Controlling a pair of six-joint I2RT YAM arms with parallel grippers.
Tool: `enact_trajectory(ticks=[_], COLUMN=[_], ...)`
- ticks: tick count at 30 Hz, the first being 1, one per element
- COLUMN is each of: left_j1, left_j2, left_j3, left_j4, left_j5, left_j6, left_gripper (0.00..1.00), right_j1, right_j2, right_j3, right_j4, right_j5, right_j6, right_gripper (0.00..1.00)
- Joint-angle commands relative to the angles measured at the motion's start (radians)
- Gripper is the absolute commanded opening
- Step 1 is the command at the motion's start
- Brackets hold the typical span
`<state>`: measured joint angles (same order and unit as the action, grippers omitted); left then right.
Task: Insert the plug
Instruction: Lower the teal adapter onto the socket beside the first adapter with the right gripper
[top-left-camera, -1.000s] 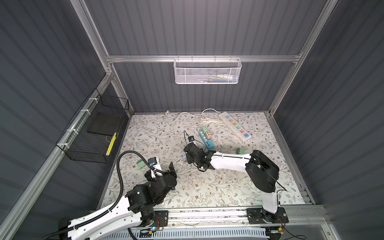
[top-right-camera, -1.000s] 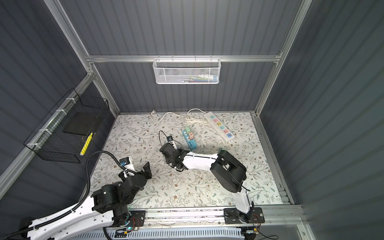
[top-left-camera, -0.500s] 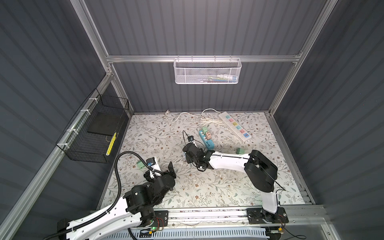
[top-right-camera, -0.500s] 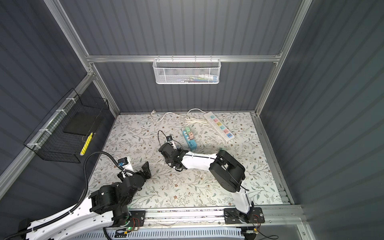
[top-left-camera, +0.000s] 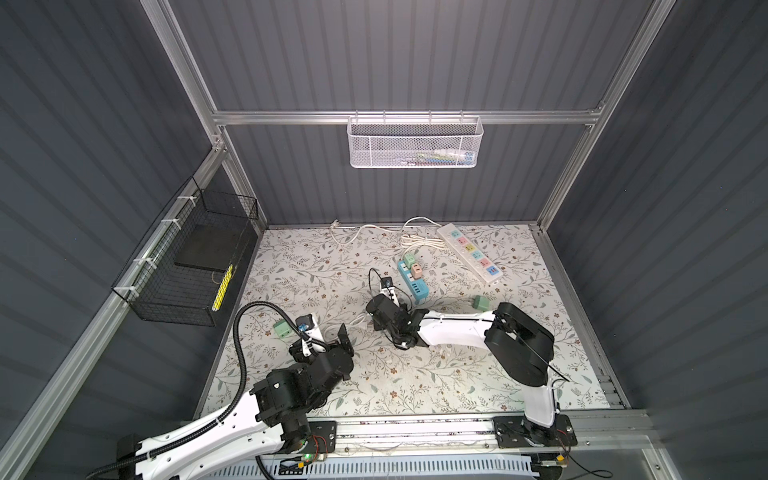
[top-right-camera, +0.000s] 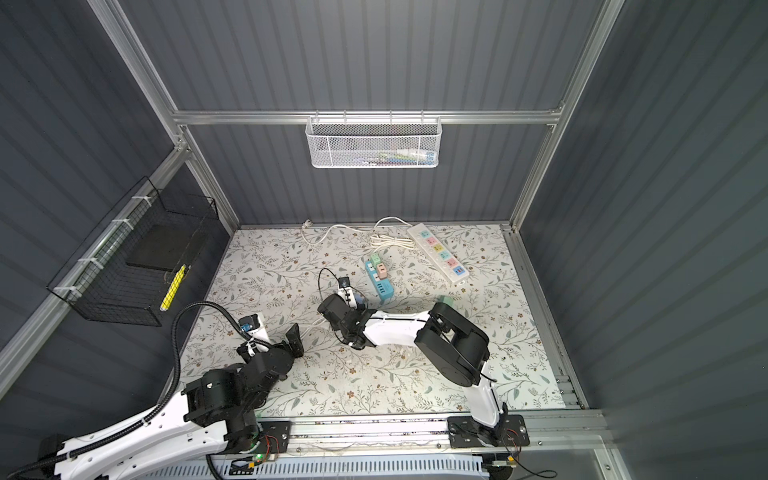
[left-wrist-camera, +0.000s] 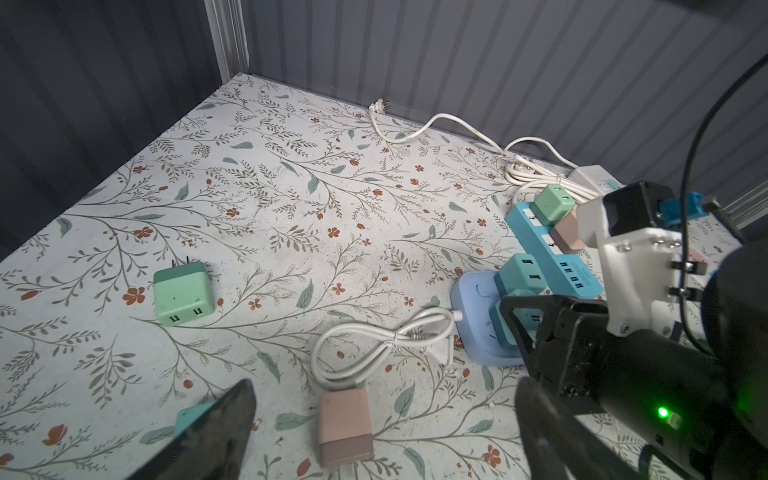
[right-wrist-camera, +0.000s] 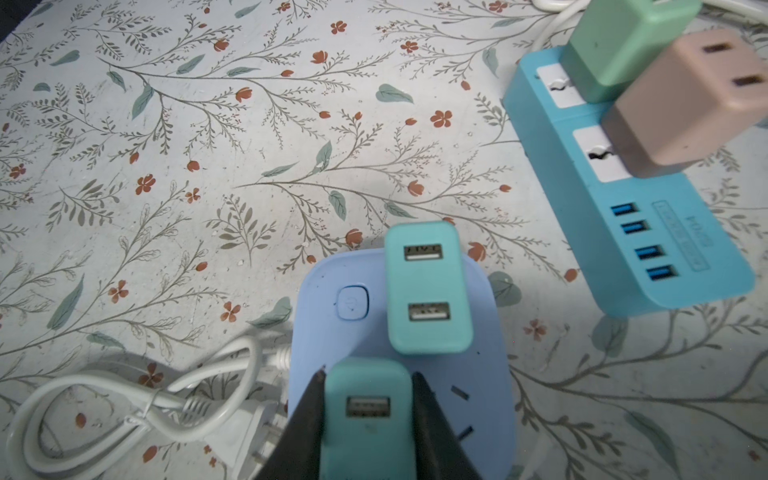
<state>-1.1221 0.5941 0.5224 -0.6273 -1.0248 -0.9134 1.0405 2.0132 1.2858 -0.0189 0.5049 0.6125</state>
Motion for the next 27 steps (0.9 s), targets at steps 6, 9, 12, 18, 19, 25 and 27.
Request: enact_trajectory(ticks=[6,9,12,18,19,25,27], left_j1=[0.007,0.008,0.007,0.008,0.007,0.007,0.007], left_j2=[-0.010,-0.021,-0.031,-0.032,-0.032,-0.006,0.007], left_j3=[0.037,0.040,0.044,0.070,0.073,0.088,0.089], left_j4=[-0.012,-0.018,-0.026,-0.047,-0.049,-0.034,-0.017], left_j5=[-0.004,-0.005,-0.012,-0.020,-0.022,-0.017,-0.012], left_j6=[-0.002,-0.005,-0.002,0.011,0.014,0.026,0.036], left_gripper=[0.98,0.98,0.98,0.99,0.99,0.99,0.99], right_j1=[0.003,0.001,0.001,0.000,-0.002,-0.018,-0.028], right_j2=[0.067,0.033,0.006,-0.065,-0.082,-0.180,-0.190], right_j3=[0.017,0.041,0.067,0.079,0.074,0.034,0.034], right_j4=[-0.236,-0.242,-0.247,-0.265,-0.266,-0.245,-0.246], right_j5=[-0.079,-0.077,-0.069,-0.079,-0.079,-0.111,-0.114], right_j6=[-0.067,-0.101,-0.136,-0.169,-0.171,-0.177,-0.183], right_gripper=[0.28,0.34,0.38,0.56,0.58,0.62,0.63])
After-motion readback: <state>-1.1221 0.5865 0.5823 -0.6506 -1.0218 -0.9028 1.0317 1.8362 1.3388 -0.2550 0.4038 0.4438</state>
